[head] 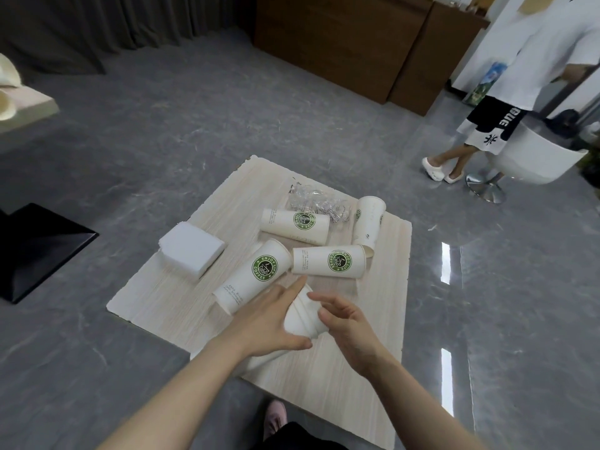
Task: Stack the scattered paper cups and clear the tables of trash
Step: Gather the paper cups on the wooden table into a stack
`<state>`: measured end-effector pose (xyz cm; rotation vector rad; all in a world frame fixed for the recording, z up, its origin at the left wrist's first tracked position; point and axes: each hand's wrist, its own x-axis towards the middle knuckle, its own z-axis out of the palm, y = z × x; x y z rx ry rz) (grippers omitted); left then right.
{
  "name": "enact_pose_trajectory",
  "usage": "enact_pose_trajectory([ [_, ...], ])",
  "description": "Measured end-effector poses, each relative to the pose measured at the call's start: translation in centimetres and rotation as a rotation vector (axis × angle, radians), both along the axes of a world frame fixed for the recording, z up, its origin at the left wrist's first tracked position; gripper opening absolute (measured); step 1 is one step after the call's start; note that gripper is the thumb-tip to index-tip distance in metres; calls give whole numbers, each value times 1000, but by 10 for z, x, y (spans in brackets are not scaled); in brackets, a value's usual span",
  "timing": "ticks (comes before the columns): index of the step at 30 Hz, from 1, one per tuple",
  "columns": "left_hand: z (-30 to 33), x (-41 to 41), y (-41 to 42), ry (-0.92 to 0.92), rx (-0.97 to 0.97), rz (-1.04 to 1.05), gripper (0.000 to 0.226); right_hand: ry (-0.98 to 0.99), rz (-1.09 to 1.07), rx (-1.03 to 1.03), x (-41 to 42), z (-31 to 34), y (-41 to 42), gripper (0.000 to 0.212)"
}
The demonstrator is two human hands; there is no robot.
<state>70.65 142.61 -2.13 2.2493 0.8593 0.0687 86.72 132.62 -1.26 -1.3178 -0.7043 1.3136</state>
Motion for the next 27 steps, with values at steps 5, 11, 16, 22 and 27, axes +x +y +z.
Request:
enact_pose_trajectory([
  [5,-5,0,6,-35,-26,44,108,-46,-14,-17,24,-2,14,32],
  [11,-4,-6,15,-37,-21,99,105,-333,-380,-153,92,-19,43,34],
  [16,-2,-10,19,-21,-42,123,103,-474,-371,-194,123,-32,63,32],
  [22,0,-10,24,1,-65,149,103,-429,-323,-233,129,-47,78,30],
  [27,1,-9,24,20,-69,138,104,-421,-362,-208,129,-51,73,30],
])
